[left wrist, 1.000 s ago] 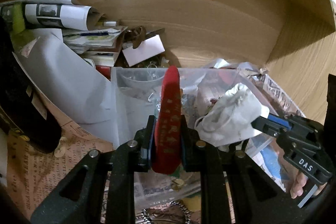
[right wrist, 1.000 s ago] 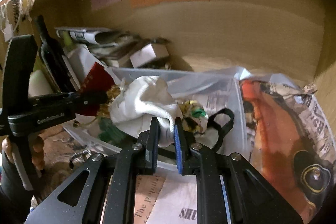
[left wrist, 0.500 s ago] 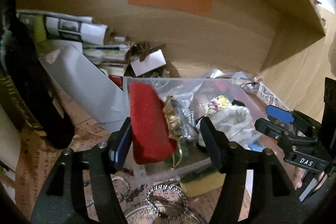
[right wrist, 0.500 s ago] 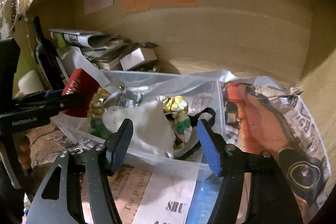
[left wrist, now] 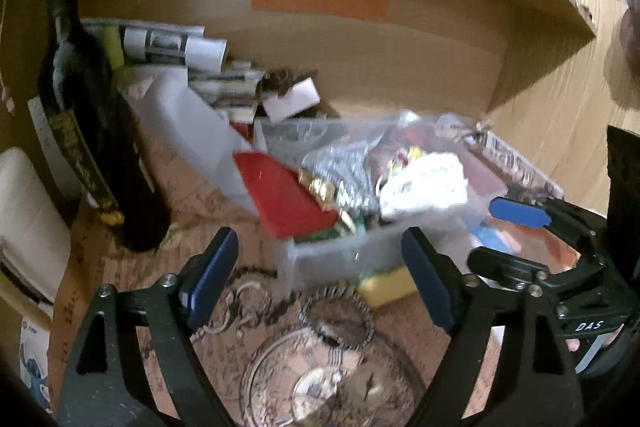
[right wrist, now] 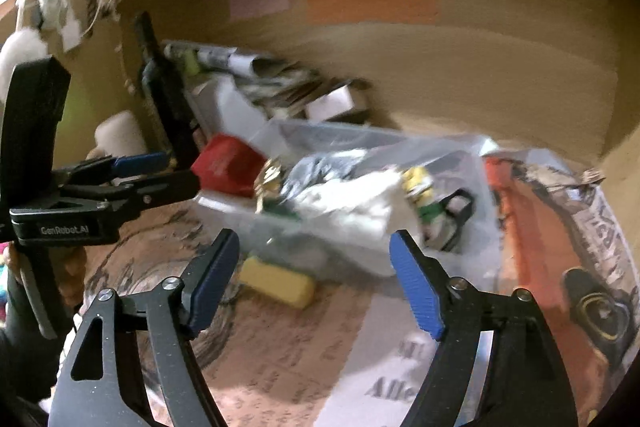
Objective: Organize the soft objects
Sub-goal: 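Open both tools to release the red pouch and white bag into the box, then grasp the beaded bracelet with the left tool while the right tool grasps the yellow sponge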
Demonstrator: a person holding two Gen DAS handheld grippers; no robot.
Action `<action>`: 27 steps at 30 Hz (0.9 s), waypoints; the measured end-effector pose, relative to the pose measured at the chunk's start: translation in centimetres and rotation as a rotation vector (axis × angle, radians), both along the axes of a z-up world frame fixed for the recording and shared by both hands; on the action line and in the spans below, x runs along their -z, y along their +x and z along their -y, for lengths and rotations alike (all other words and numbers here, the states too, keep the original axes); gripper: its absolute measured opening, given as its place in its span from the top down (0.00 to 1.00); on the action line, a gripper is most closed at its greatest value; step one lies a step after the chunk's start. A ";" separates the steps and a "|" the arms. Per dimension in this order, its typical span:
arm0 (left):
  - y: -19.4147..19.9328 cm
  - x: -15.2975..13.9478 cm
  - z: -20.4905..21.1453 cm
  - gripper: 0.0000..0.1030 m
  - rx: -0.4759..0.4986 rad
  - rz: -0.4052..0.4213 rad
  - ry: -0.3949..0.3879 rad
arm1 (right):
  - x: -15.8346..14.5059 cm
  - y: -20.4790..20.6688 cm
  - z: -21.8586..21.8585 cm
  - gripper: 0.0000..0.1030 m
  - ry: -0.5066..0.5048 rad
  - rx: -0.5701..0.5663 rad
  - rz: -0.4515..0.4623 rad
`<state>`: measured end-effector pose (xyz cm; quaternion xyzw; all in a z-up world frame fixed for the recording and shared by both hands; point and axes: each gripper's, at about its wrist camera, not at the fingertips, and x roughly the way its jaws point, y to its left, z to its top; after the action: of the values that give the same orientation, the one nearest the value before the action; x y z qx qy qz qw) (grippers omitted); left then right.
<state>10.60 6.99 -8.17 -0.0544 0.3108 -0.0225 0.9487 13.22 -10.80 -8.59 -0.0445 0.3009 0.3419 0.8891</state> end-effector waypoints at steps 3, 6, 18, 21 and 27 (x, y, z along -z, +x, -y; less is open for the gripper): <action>-0.1 1.6 -0.4 0.19 0.002 -0.048 -0.011 | 1.5 0.3 -1.2 0.27 -0.024 -0.022 -0.040; 0.0 3.2 -0.7 0.19 0.006 -0.099 -0.018 | 2.7 0.7 -2.5 0.27 -0.042 -0.041 -0.086; 0.7 6.4 0.4 0.26 0.074 -0.199 -0.053 | 6.0 2.3 -4.8 0.54 -0.110 -0.102 -0.217; 1.1 6.7 1.4 0.26 0.089 -0.216 -0.030 | 5.7 1.9 -4.5 0.59 -0.107 -0.104 -0.192; 2.3 7.9 2.5 0.29 0.108 -0.251 -0.006 | 4.9 1.1 -2.6 0.61 -0.092 -0.059 -0.146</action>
<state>12.92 4.53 -16.08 -0.0427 0.4293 -0.0673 0.8996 14.27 -8.23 -13.51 -0.0693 0.3788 0.3561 0.8514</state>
